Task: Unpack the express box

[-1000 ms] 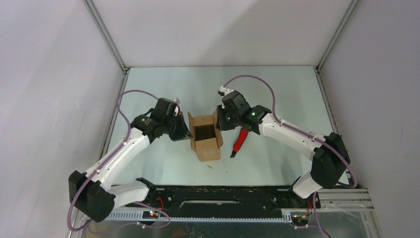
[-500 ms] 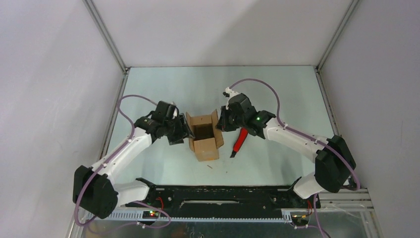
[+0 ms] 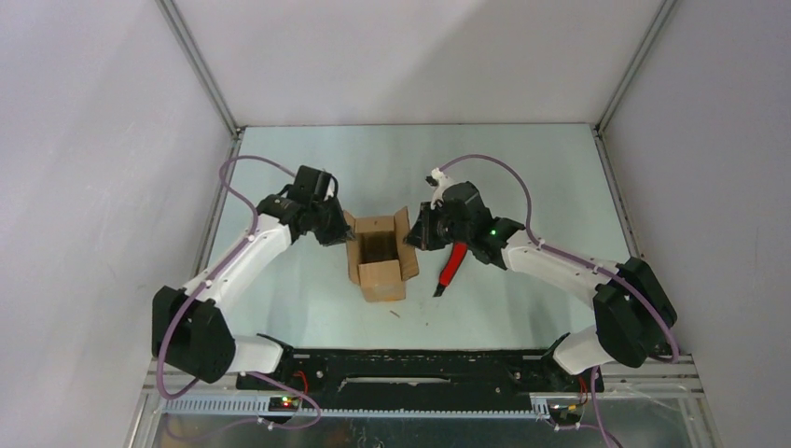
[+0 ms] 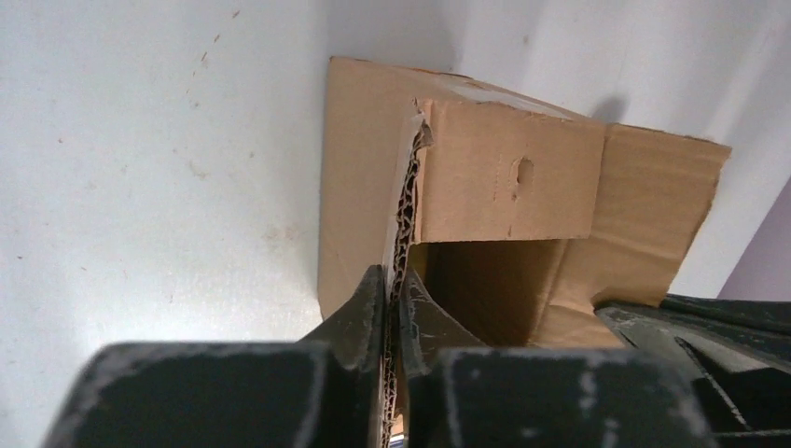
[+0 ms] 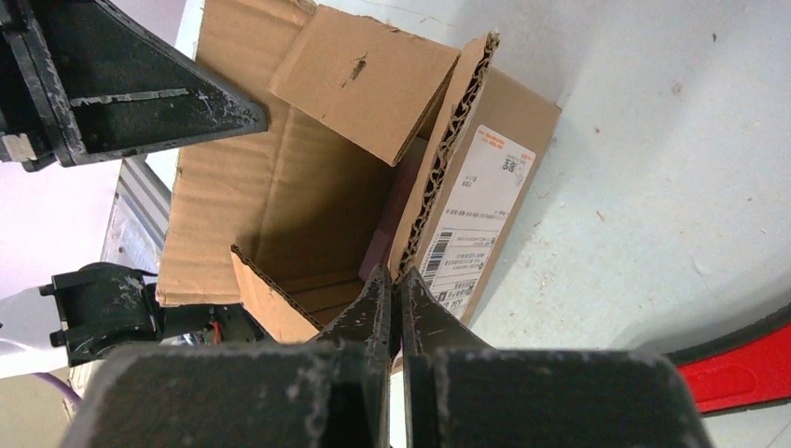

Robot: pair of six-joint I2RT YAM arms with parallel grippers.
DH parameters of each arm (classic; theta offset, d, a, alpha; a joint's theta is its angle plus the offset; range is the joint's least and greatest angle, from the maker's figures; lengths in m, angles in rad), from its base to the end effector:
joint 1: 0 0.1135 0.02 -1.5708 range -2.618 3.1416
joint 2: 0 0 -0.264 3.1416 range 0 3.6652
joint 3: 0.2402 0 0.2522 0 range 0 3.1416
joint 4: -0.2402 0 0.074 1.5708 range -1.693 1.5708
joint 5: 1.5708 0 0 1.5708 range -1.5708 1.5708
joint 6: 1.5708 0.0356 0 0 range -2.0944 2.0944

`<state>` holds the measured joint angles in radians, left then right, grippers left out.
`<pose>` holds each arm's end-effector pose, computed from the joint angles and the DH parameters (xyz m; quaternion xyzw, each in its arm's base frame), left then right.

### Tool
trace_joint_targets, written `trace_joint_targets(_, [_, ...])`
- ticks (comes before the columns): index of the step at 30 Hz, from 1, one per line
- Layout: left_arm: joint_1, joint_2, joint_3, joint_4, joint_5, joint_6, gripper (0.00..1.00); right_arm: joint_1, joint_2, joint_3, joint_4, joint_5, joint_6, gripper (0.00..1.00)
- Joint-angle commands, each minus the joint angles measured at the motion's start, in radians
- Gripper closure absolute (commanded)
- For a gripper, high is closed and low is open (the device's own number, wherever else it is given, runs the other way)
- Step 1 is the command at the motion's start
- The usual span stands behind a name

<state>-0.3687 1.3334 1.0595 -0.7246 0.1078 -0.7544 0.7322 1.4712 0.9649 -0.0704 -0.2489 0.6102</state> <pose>0.2497 -0.1006 0.2696 -0.1687 0.9431 -0.1938 0.2110 0.2381 0.2258 0.2507 -0.1122 0.8670 0.3797 0.3027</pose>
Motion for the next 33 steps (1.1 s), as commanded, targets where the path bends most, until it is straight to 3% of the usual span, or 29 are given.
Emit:
trace_joint_targets(1, [0.025,-0.020,0.095,-0.014,-0.075,0.058,0.99,-0.005,-0.002,-0.016,0.023,-0.035,-0.022,1.00])
trace_joint_targets(3, [0.025,-0.042,0.108,-0.023,-0.081,0.064,1.00,0.000,0.006,0.003,0.023,-0.029,-0.017,0.96])
trace_joint_targets(6, [0.024,-0.106,0.135,-0.041,-0.153,0.078,1.00,0.017,0.014,0.049,0.015,0.004,-0.018,0.68])
trace_joint_targets(8, [0.023,-0.160,0.146,-0.031,-0.179,0.099,1.00,0.025,0.034,0.077,0.015,0.015,-0.021,0.62])
trace_joint_targets(11, [0.016,-0.244,0.130,0.029,-0.192,0.146,1.00,0.026,0.084,0.110,0.055,-0.008,-0.006,0.75])
trace_joint_targets(15, [-0.015,-0.316,0.099,0.108,-0.206,0.209,1.00,0.020,0.160,0.136,0.170,-0.074,0.020,0.78])
trace_joint_targets(17, [-0.033,-0.333,0.085,0.140,-0.210,0.235,1.00,0.012,0.203,0.152,0.242,-0.113,0.050,0.86])
trace_joint_targets(22, [-0.153,-0.360,0.061,0.236,-0.336,0.338,1.00,0.011,0.311,0.182,0.376,-0.141,0.104,0.98])
trace_joint_targets(25, [-0.196,-0.313,0.079,0.235,-0.437,0.384,1.00,0.016,0.360,0.189,0.428,-0.129,0.136,0.84])
trace_joint_targets(29, [-0.290,-0.197,0.140,0.183,-0.604,0.403,1.00,0.015,0.426,0.264,0.368,-0.120,0.147,0.64])
trace_joint_targets(33, [-0.387,-0.100,0.215,0.141,-0.738,0.402,1.00,0.014,0.494,0.319,0.330,-0.127,0.201,0.58])
